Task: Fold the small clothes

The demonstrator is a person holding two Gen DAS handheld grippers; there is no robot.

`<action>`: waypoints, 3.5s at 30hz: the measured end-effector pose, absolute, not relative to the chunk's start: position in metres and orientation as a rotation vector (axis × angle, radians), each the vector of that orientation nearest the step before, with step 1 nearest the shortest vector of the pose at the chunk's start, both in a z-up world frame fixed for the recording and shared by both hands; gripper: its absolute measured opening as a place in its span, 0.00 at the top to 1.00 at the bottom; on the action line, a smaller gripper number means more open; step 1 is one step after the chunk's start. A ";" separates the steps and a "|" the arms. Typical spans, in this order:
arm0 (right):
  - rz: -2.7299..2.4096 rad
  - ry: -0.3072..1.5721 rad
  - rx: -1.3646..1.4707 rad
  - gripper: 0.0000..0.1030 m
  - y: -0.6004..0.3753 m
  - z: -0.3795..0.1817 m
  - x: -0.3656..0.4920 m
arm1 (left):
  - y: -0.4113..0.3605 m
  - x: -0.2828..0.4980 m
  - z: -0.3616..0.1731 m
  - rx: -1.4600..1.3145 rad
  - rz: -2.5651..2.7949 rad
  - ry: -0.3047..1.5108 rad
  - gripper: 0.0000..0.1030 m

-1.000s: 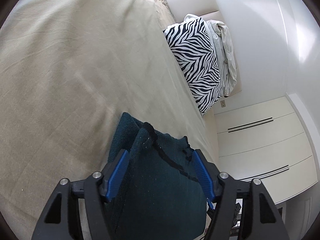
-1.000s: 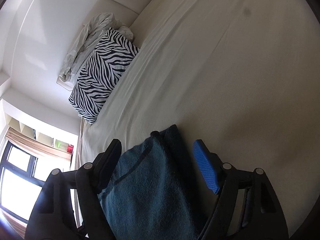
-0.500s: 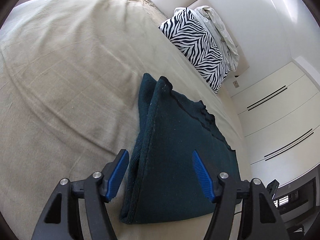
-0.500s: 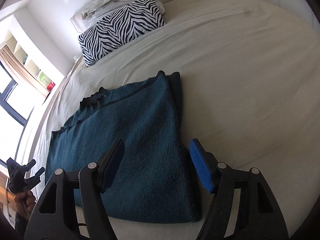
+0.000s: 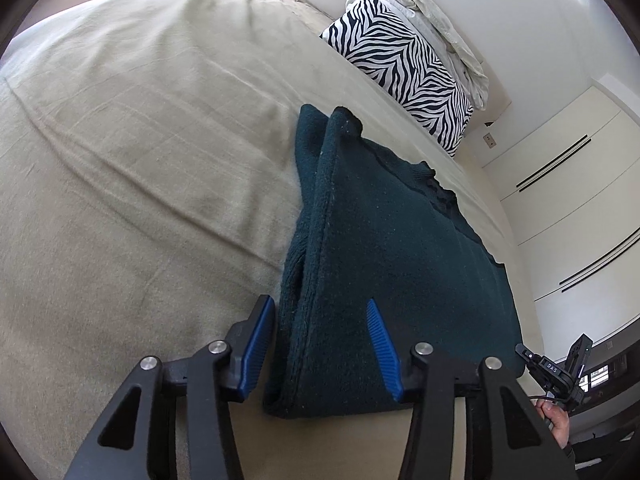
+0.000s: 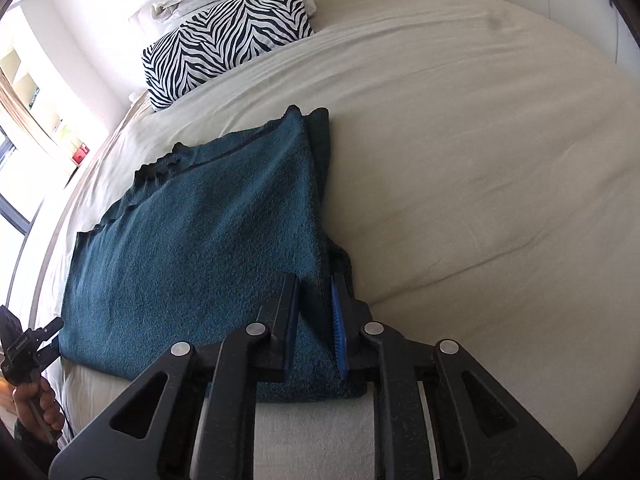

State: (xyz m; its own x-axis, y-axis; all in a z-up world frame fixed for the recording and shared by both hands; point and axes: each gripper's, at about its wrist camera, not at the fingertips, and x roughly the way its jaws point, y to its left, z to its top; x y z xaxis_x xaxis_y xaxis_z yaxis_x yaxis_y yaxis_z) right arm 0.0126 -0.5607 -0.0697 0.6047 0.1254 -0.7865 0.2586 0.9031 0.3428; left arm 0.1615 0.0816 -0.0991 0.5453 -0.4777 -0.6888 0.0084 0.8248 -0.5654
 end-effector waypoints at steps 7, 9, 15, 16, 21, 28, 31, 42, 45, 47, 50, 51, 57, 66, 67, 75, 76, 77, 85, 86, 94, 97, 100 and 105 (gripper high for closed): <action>-0.111 0.909 0.482 0.95 -0.565 -0.072 0.004 | 0.081 0.164 -0.105 -0.506 -0.294 0.984 0.70; -0.116 0.907 0.495 0.95 -0.566 -0.074 0.003 | 0.081 0.165 -0.106 -0.500 -0.294 0.986 0.70; -0.122 0.903 0.531 0.95 -0.569 -0.081 -0.006 | 0.081 0.165 -0.106 -0.493 -0.294 0.985 0.70; -0.112 0.909 0.531 0.95 -0.569 -0.083 -0.006 | 0.081 0.165 -0.105 -0.492 -0.293 0.985 0.70; -0.072 0.892 0.561 0.94 -0.573 -0.077 -0.001 | 0.076 0.161 -0.087 -0.441 -0.256 0.943 0.71; -0.110 0.875 0.552 0.93 -0.572 -0.067 0.018 | 0.048 0.193 -0.042 -0.332 -0.294 0.835 0.67; -0.165 0.879 0.521 0.93 -0.568 -0.060 0.025 | 0.034 0.227 -0.039 -0.307 -0.290 0.829 0.67; -0.242 0.808 0.421 0.84 -0.540 -0.020 0.069 | 0.013 0.312 -0.089 -0.237 -0.212 0.911 0.62; -0.211 0.786 0.449 0.83 -0.532 -0.018 0.085 | 0.017 0.300 -0.093 -0.216 -0.221 0.860 0.66; -0.105 0.788 0.501 0.83 -0.524 -0.023 0.101 | 0.017 0.300 -0.094 -0.214 -0.216 0.861 0.66; 0.015 0.812 0.543 0.83 -0.506 -0.037 0.129 | 0.019 0.301 -0.094 -0.231 -0.214 0.859 0.67; 0.047 0.823 0.565 0.83 -0.502 -0.042 0.138 | 0.020 0.301 -0.095 -0.241 -0.218 0.855 0.67; 0.128 0.864 0.763 0.84 -0.508 -0.089 0.185 | 0.026 0.303 -0.099 -0.294 -0.247 0.851 0.67; -0.059 0.683 1.093 0.90 -0.610 -0.116 0.167 | 0.028 0.303 -0.102 -0.312 -0.267 0.841 0.67; -0.070 0.674 1.102 0.90 -0.618 -0.116 0.164 | 0.029 0.303 -0.103 -0.318 -0.270 0.840 0.67; 0.124 0.721 0.947 0.82 -0.545 -0.067 0.141 | 0.020 0.294 -0.089 -0.248 -0.211 0.847 0.67; 0.198 0.745 0.924 0.82 -0.517 -0.061 0.139 | 0.017 0.284 -0.080 -0.237 -0.183 0.840 0.65; 0.268 0.770 0.913 0.82 -0.493 -0.060 0.136 | 0.015 0.272 -0.071 -0.246 -0.180 0.819 0.61; 0.520 1.017 0.882 0.82 -0.370 -0.112 0.096 | -0.031 0.169 -0.074 -0.189 -0.340 0.871 0.42; 0.514 1.010 0.905 0.84 -0.372 -0.118 0.088 | -0.036 0.166 -0.086 -0.170 -0.339 0.906 0.43; 0.224 0.823 1.032 0.85 -0.492 -0.116 0.033 | -0.016 0.157 -0.100 -0.197 -0.359 0.921 0.51; 0.070 0.739 1.114 0.85 -0.542 -0.114 0.002 | -0.007 0.153 -0.097 -0.201 -0.346 0.920 0.52; -0.022 0.711 1.127 0.83 -0.557 -0.104 -0.011 | -0.005 0.149 -0.100 -0.193 -0.341 0.923 0.51; 0.232 0.796 1.056 0.81 -0.482 -0.083 0.011 | -0.015 0.149 -0.102 -0.137 -0.345 0.927 0.44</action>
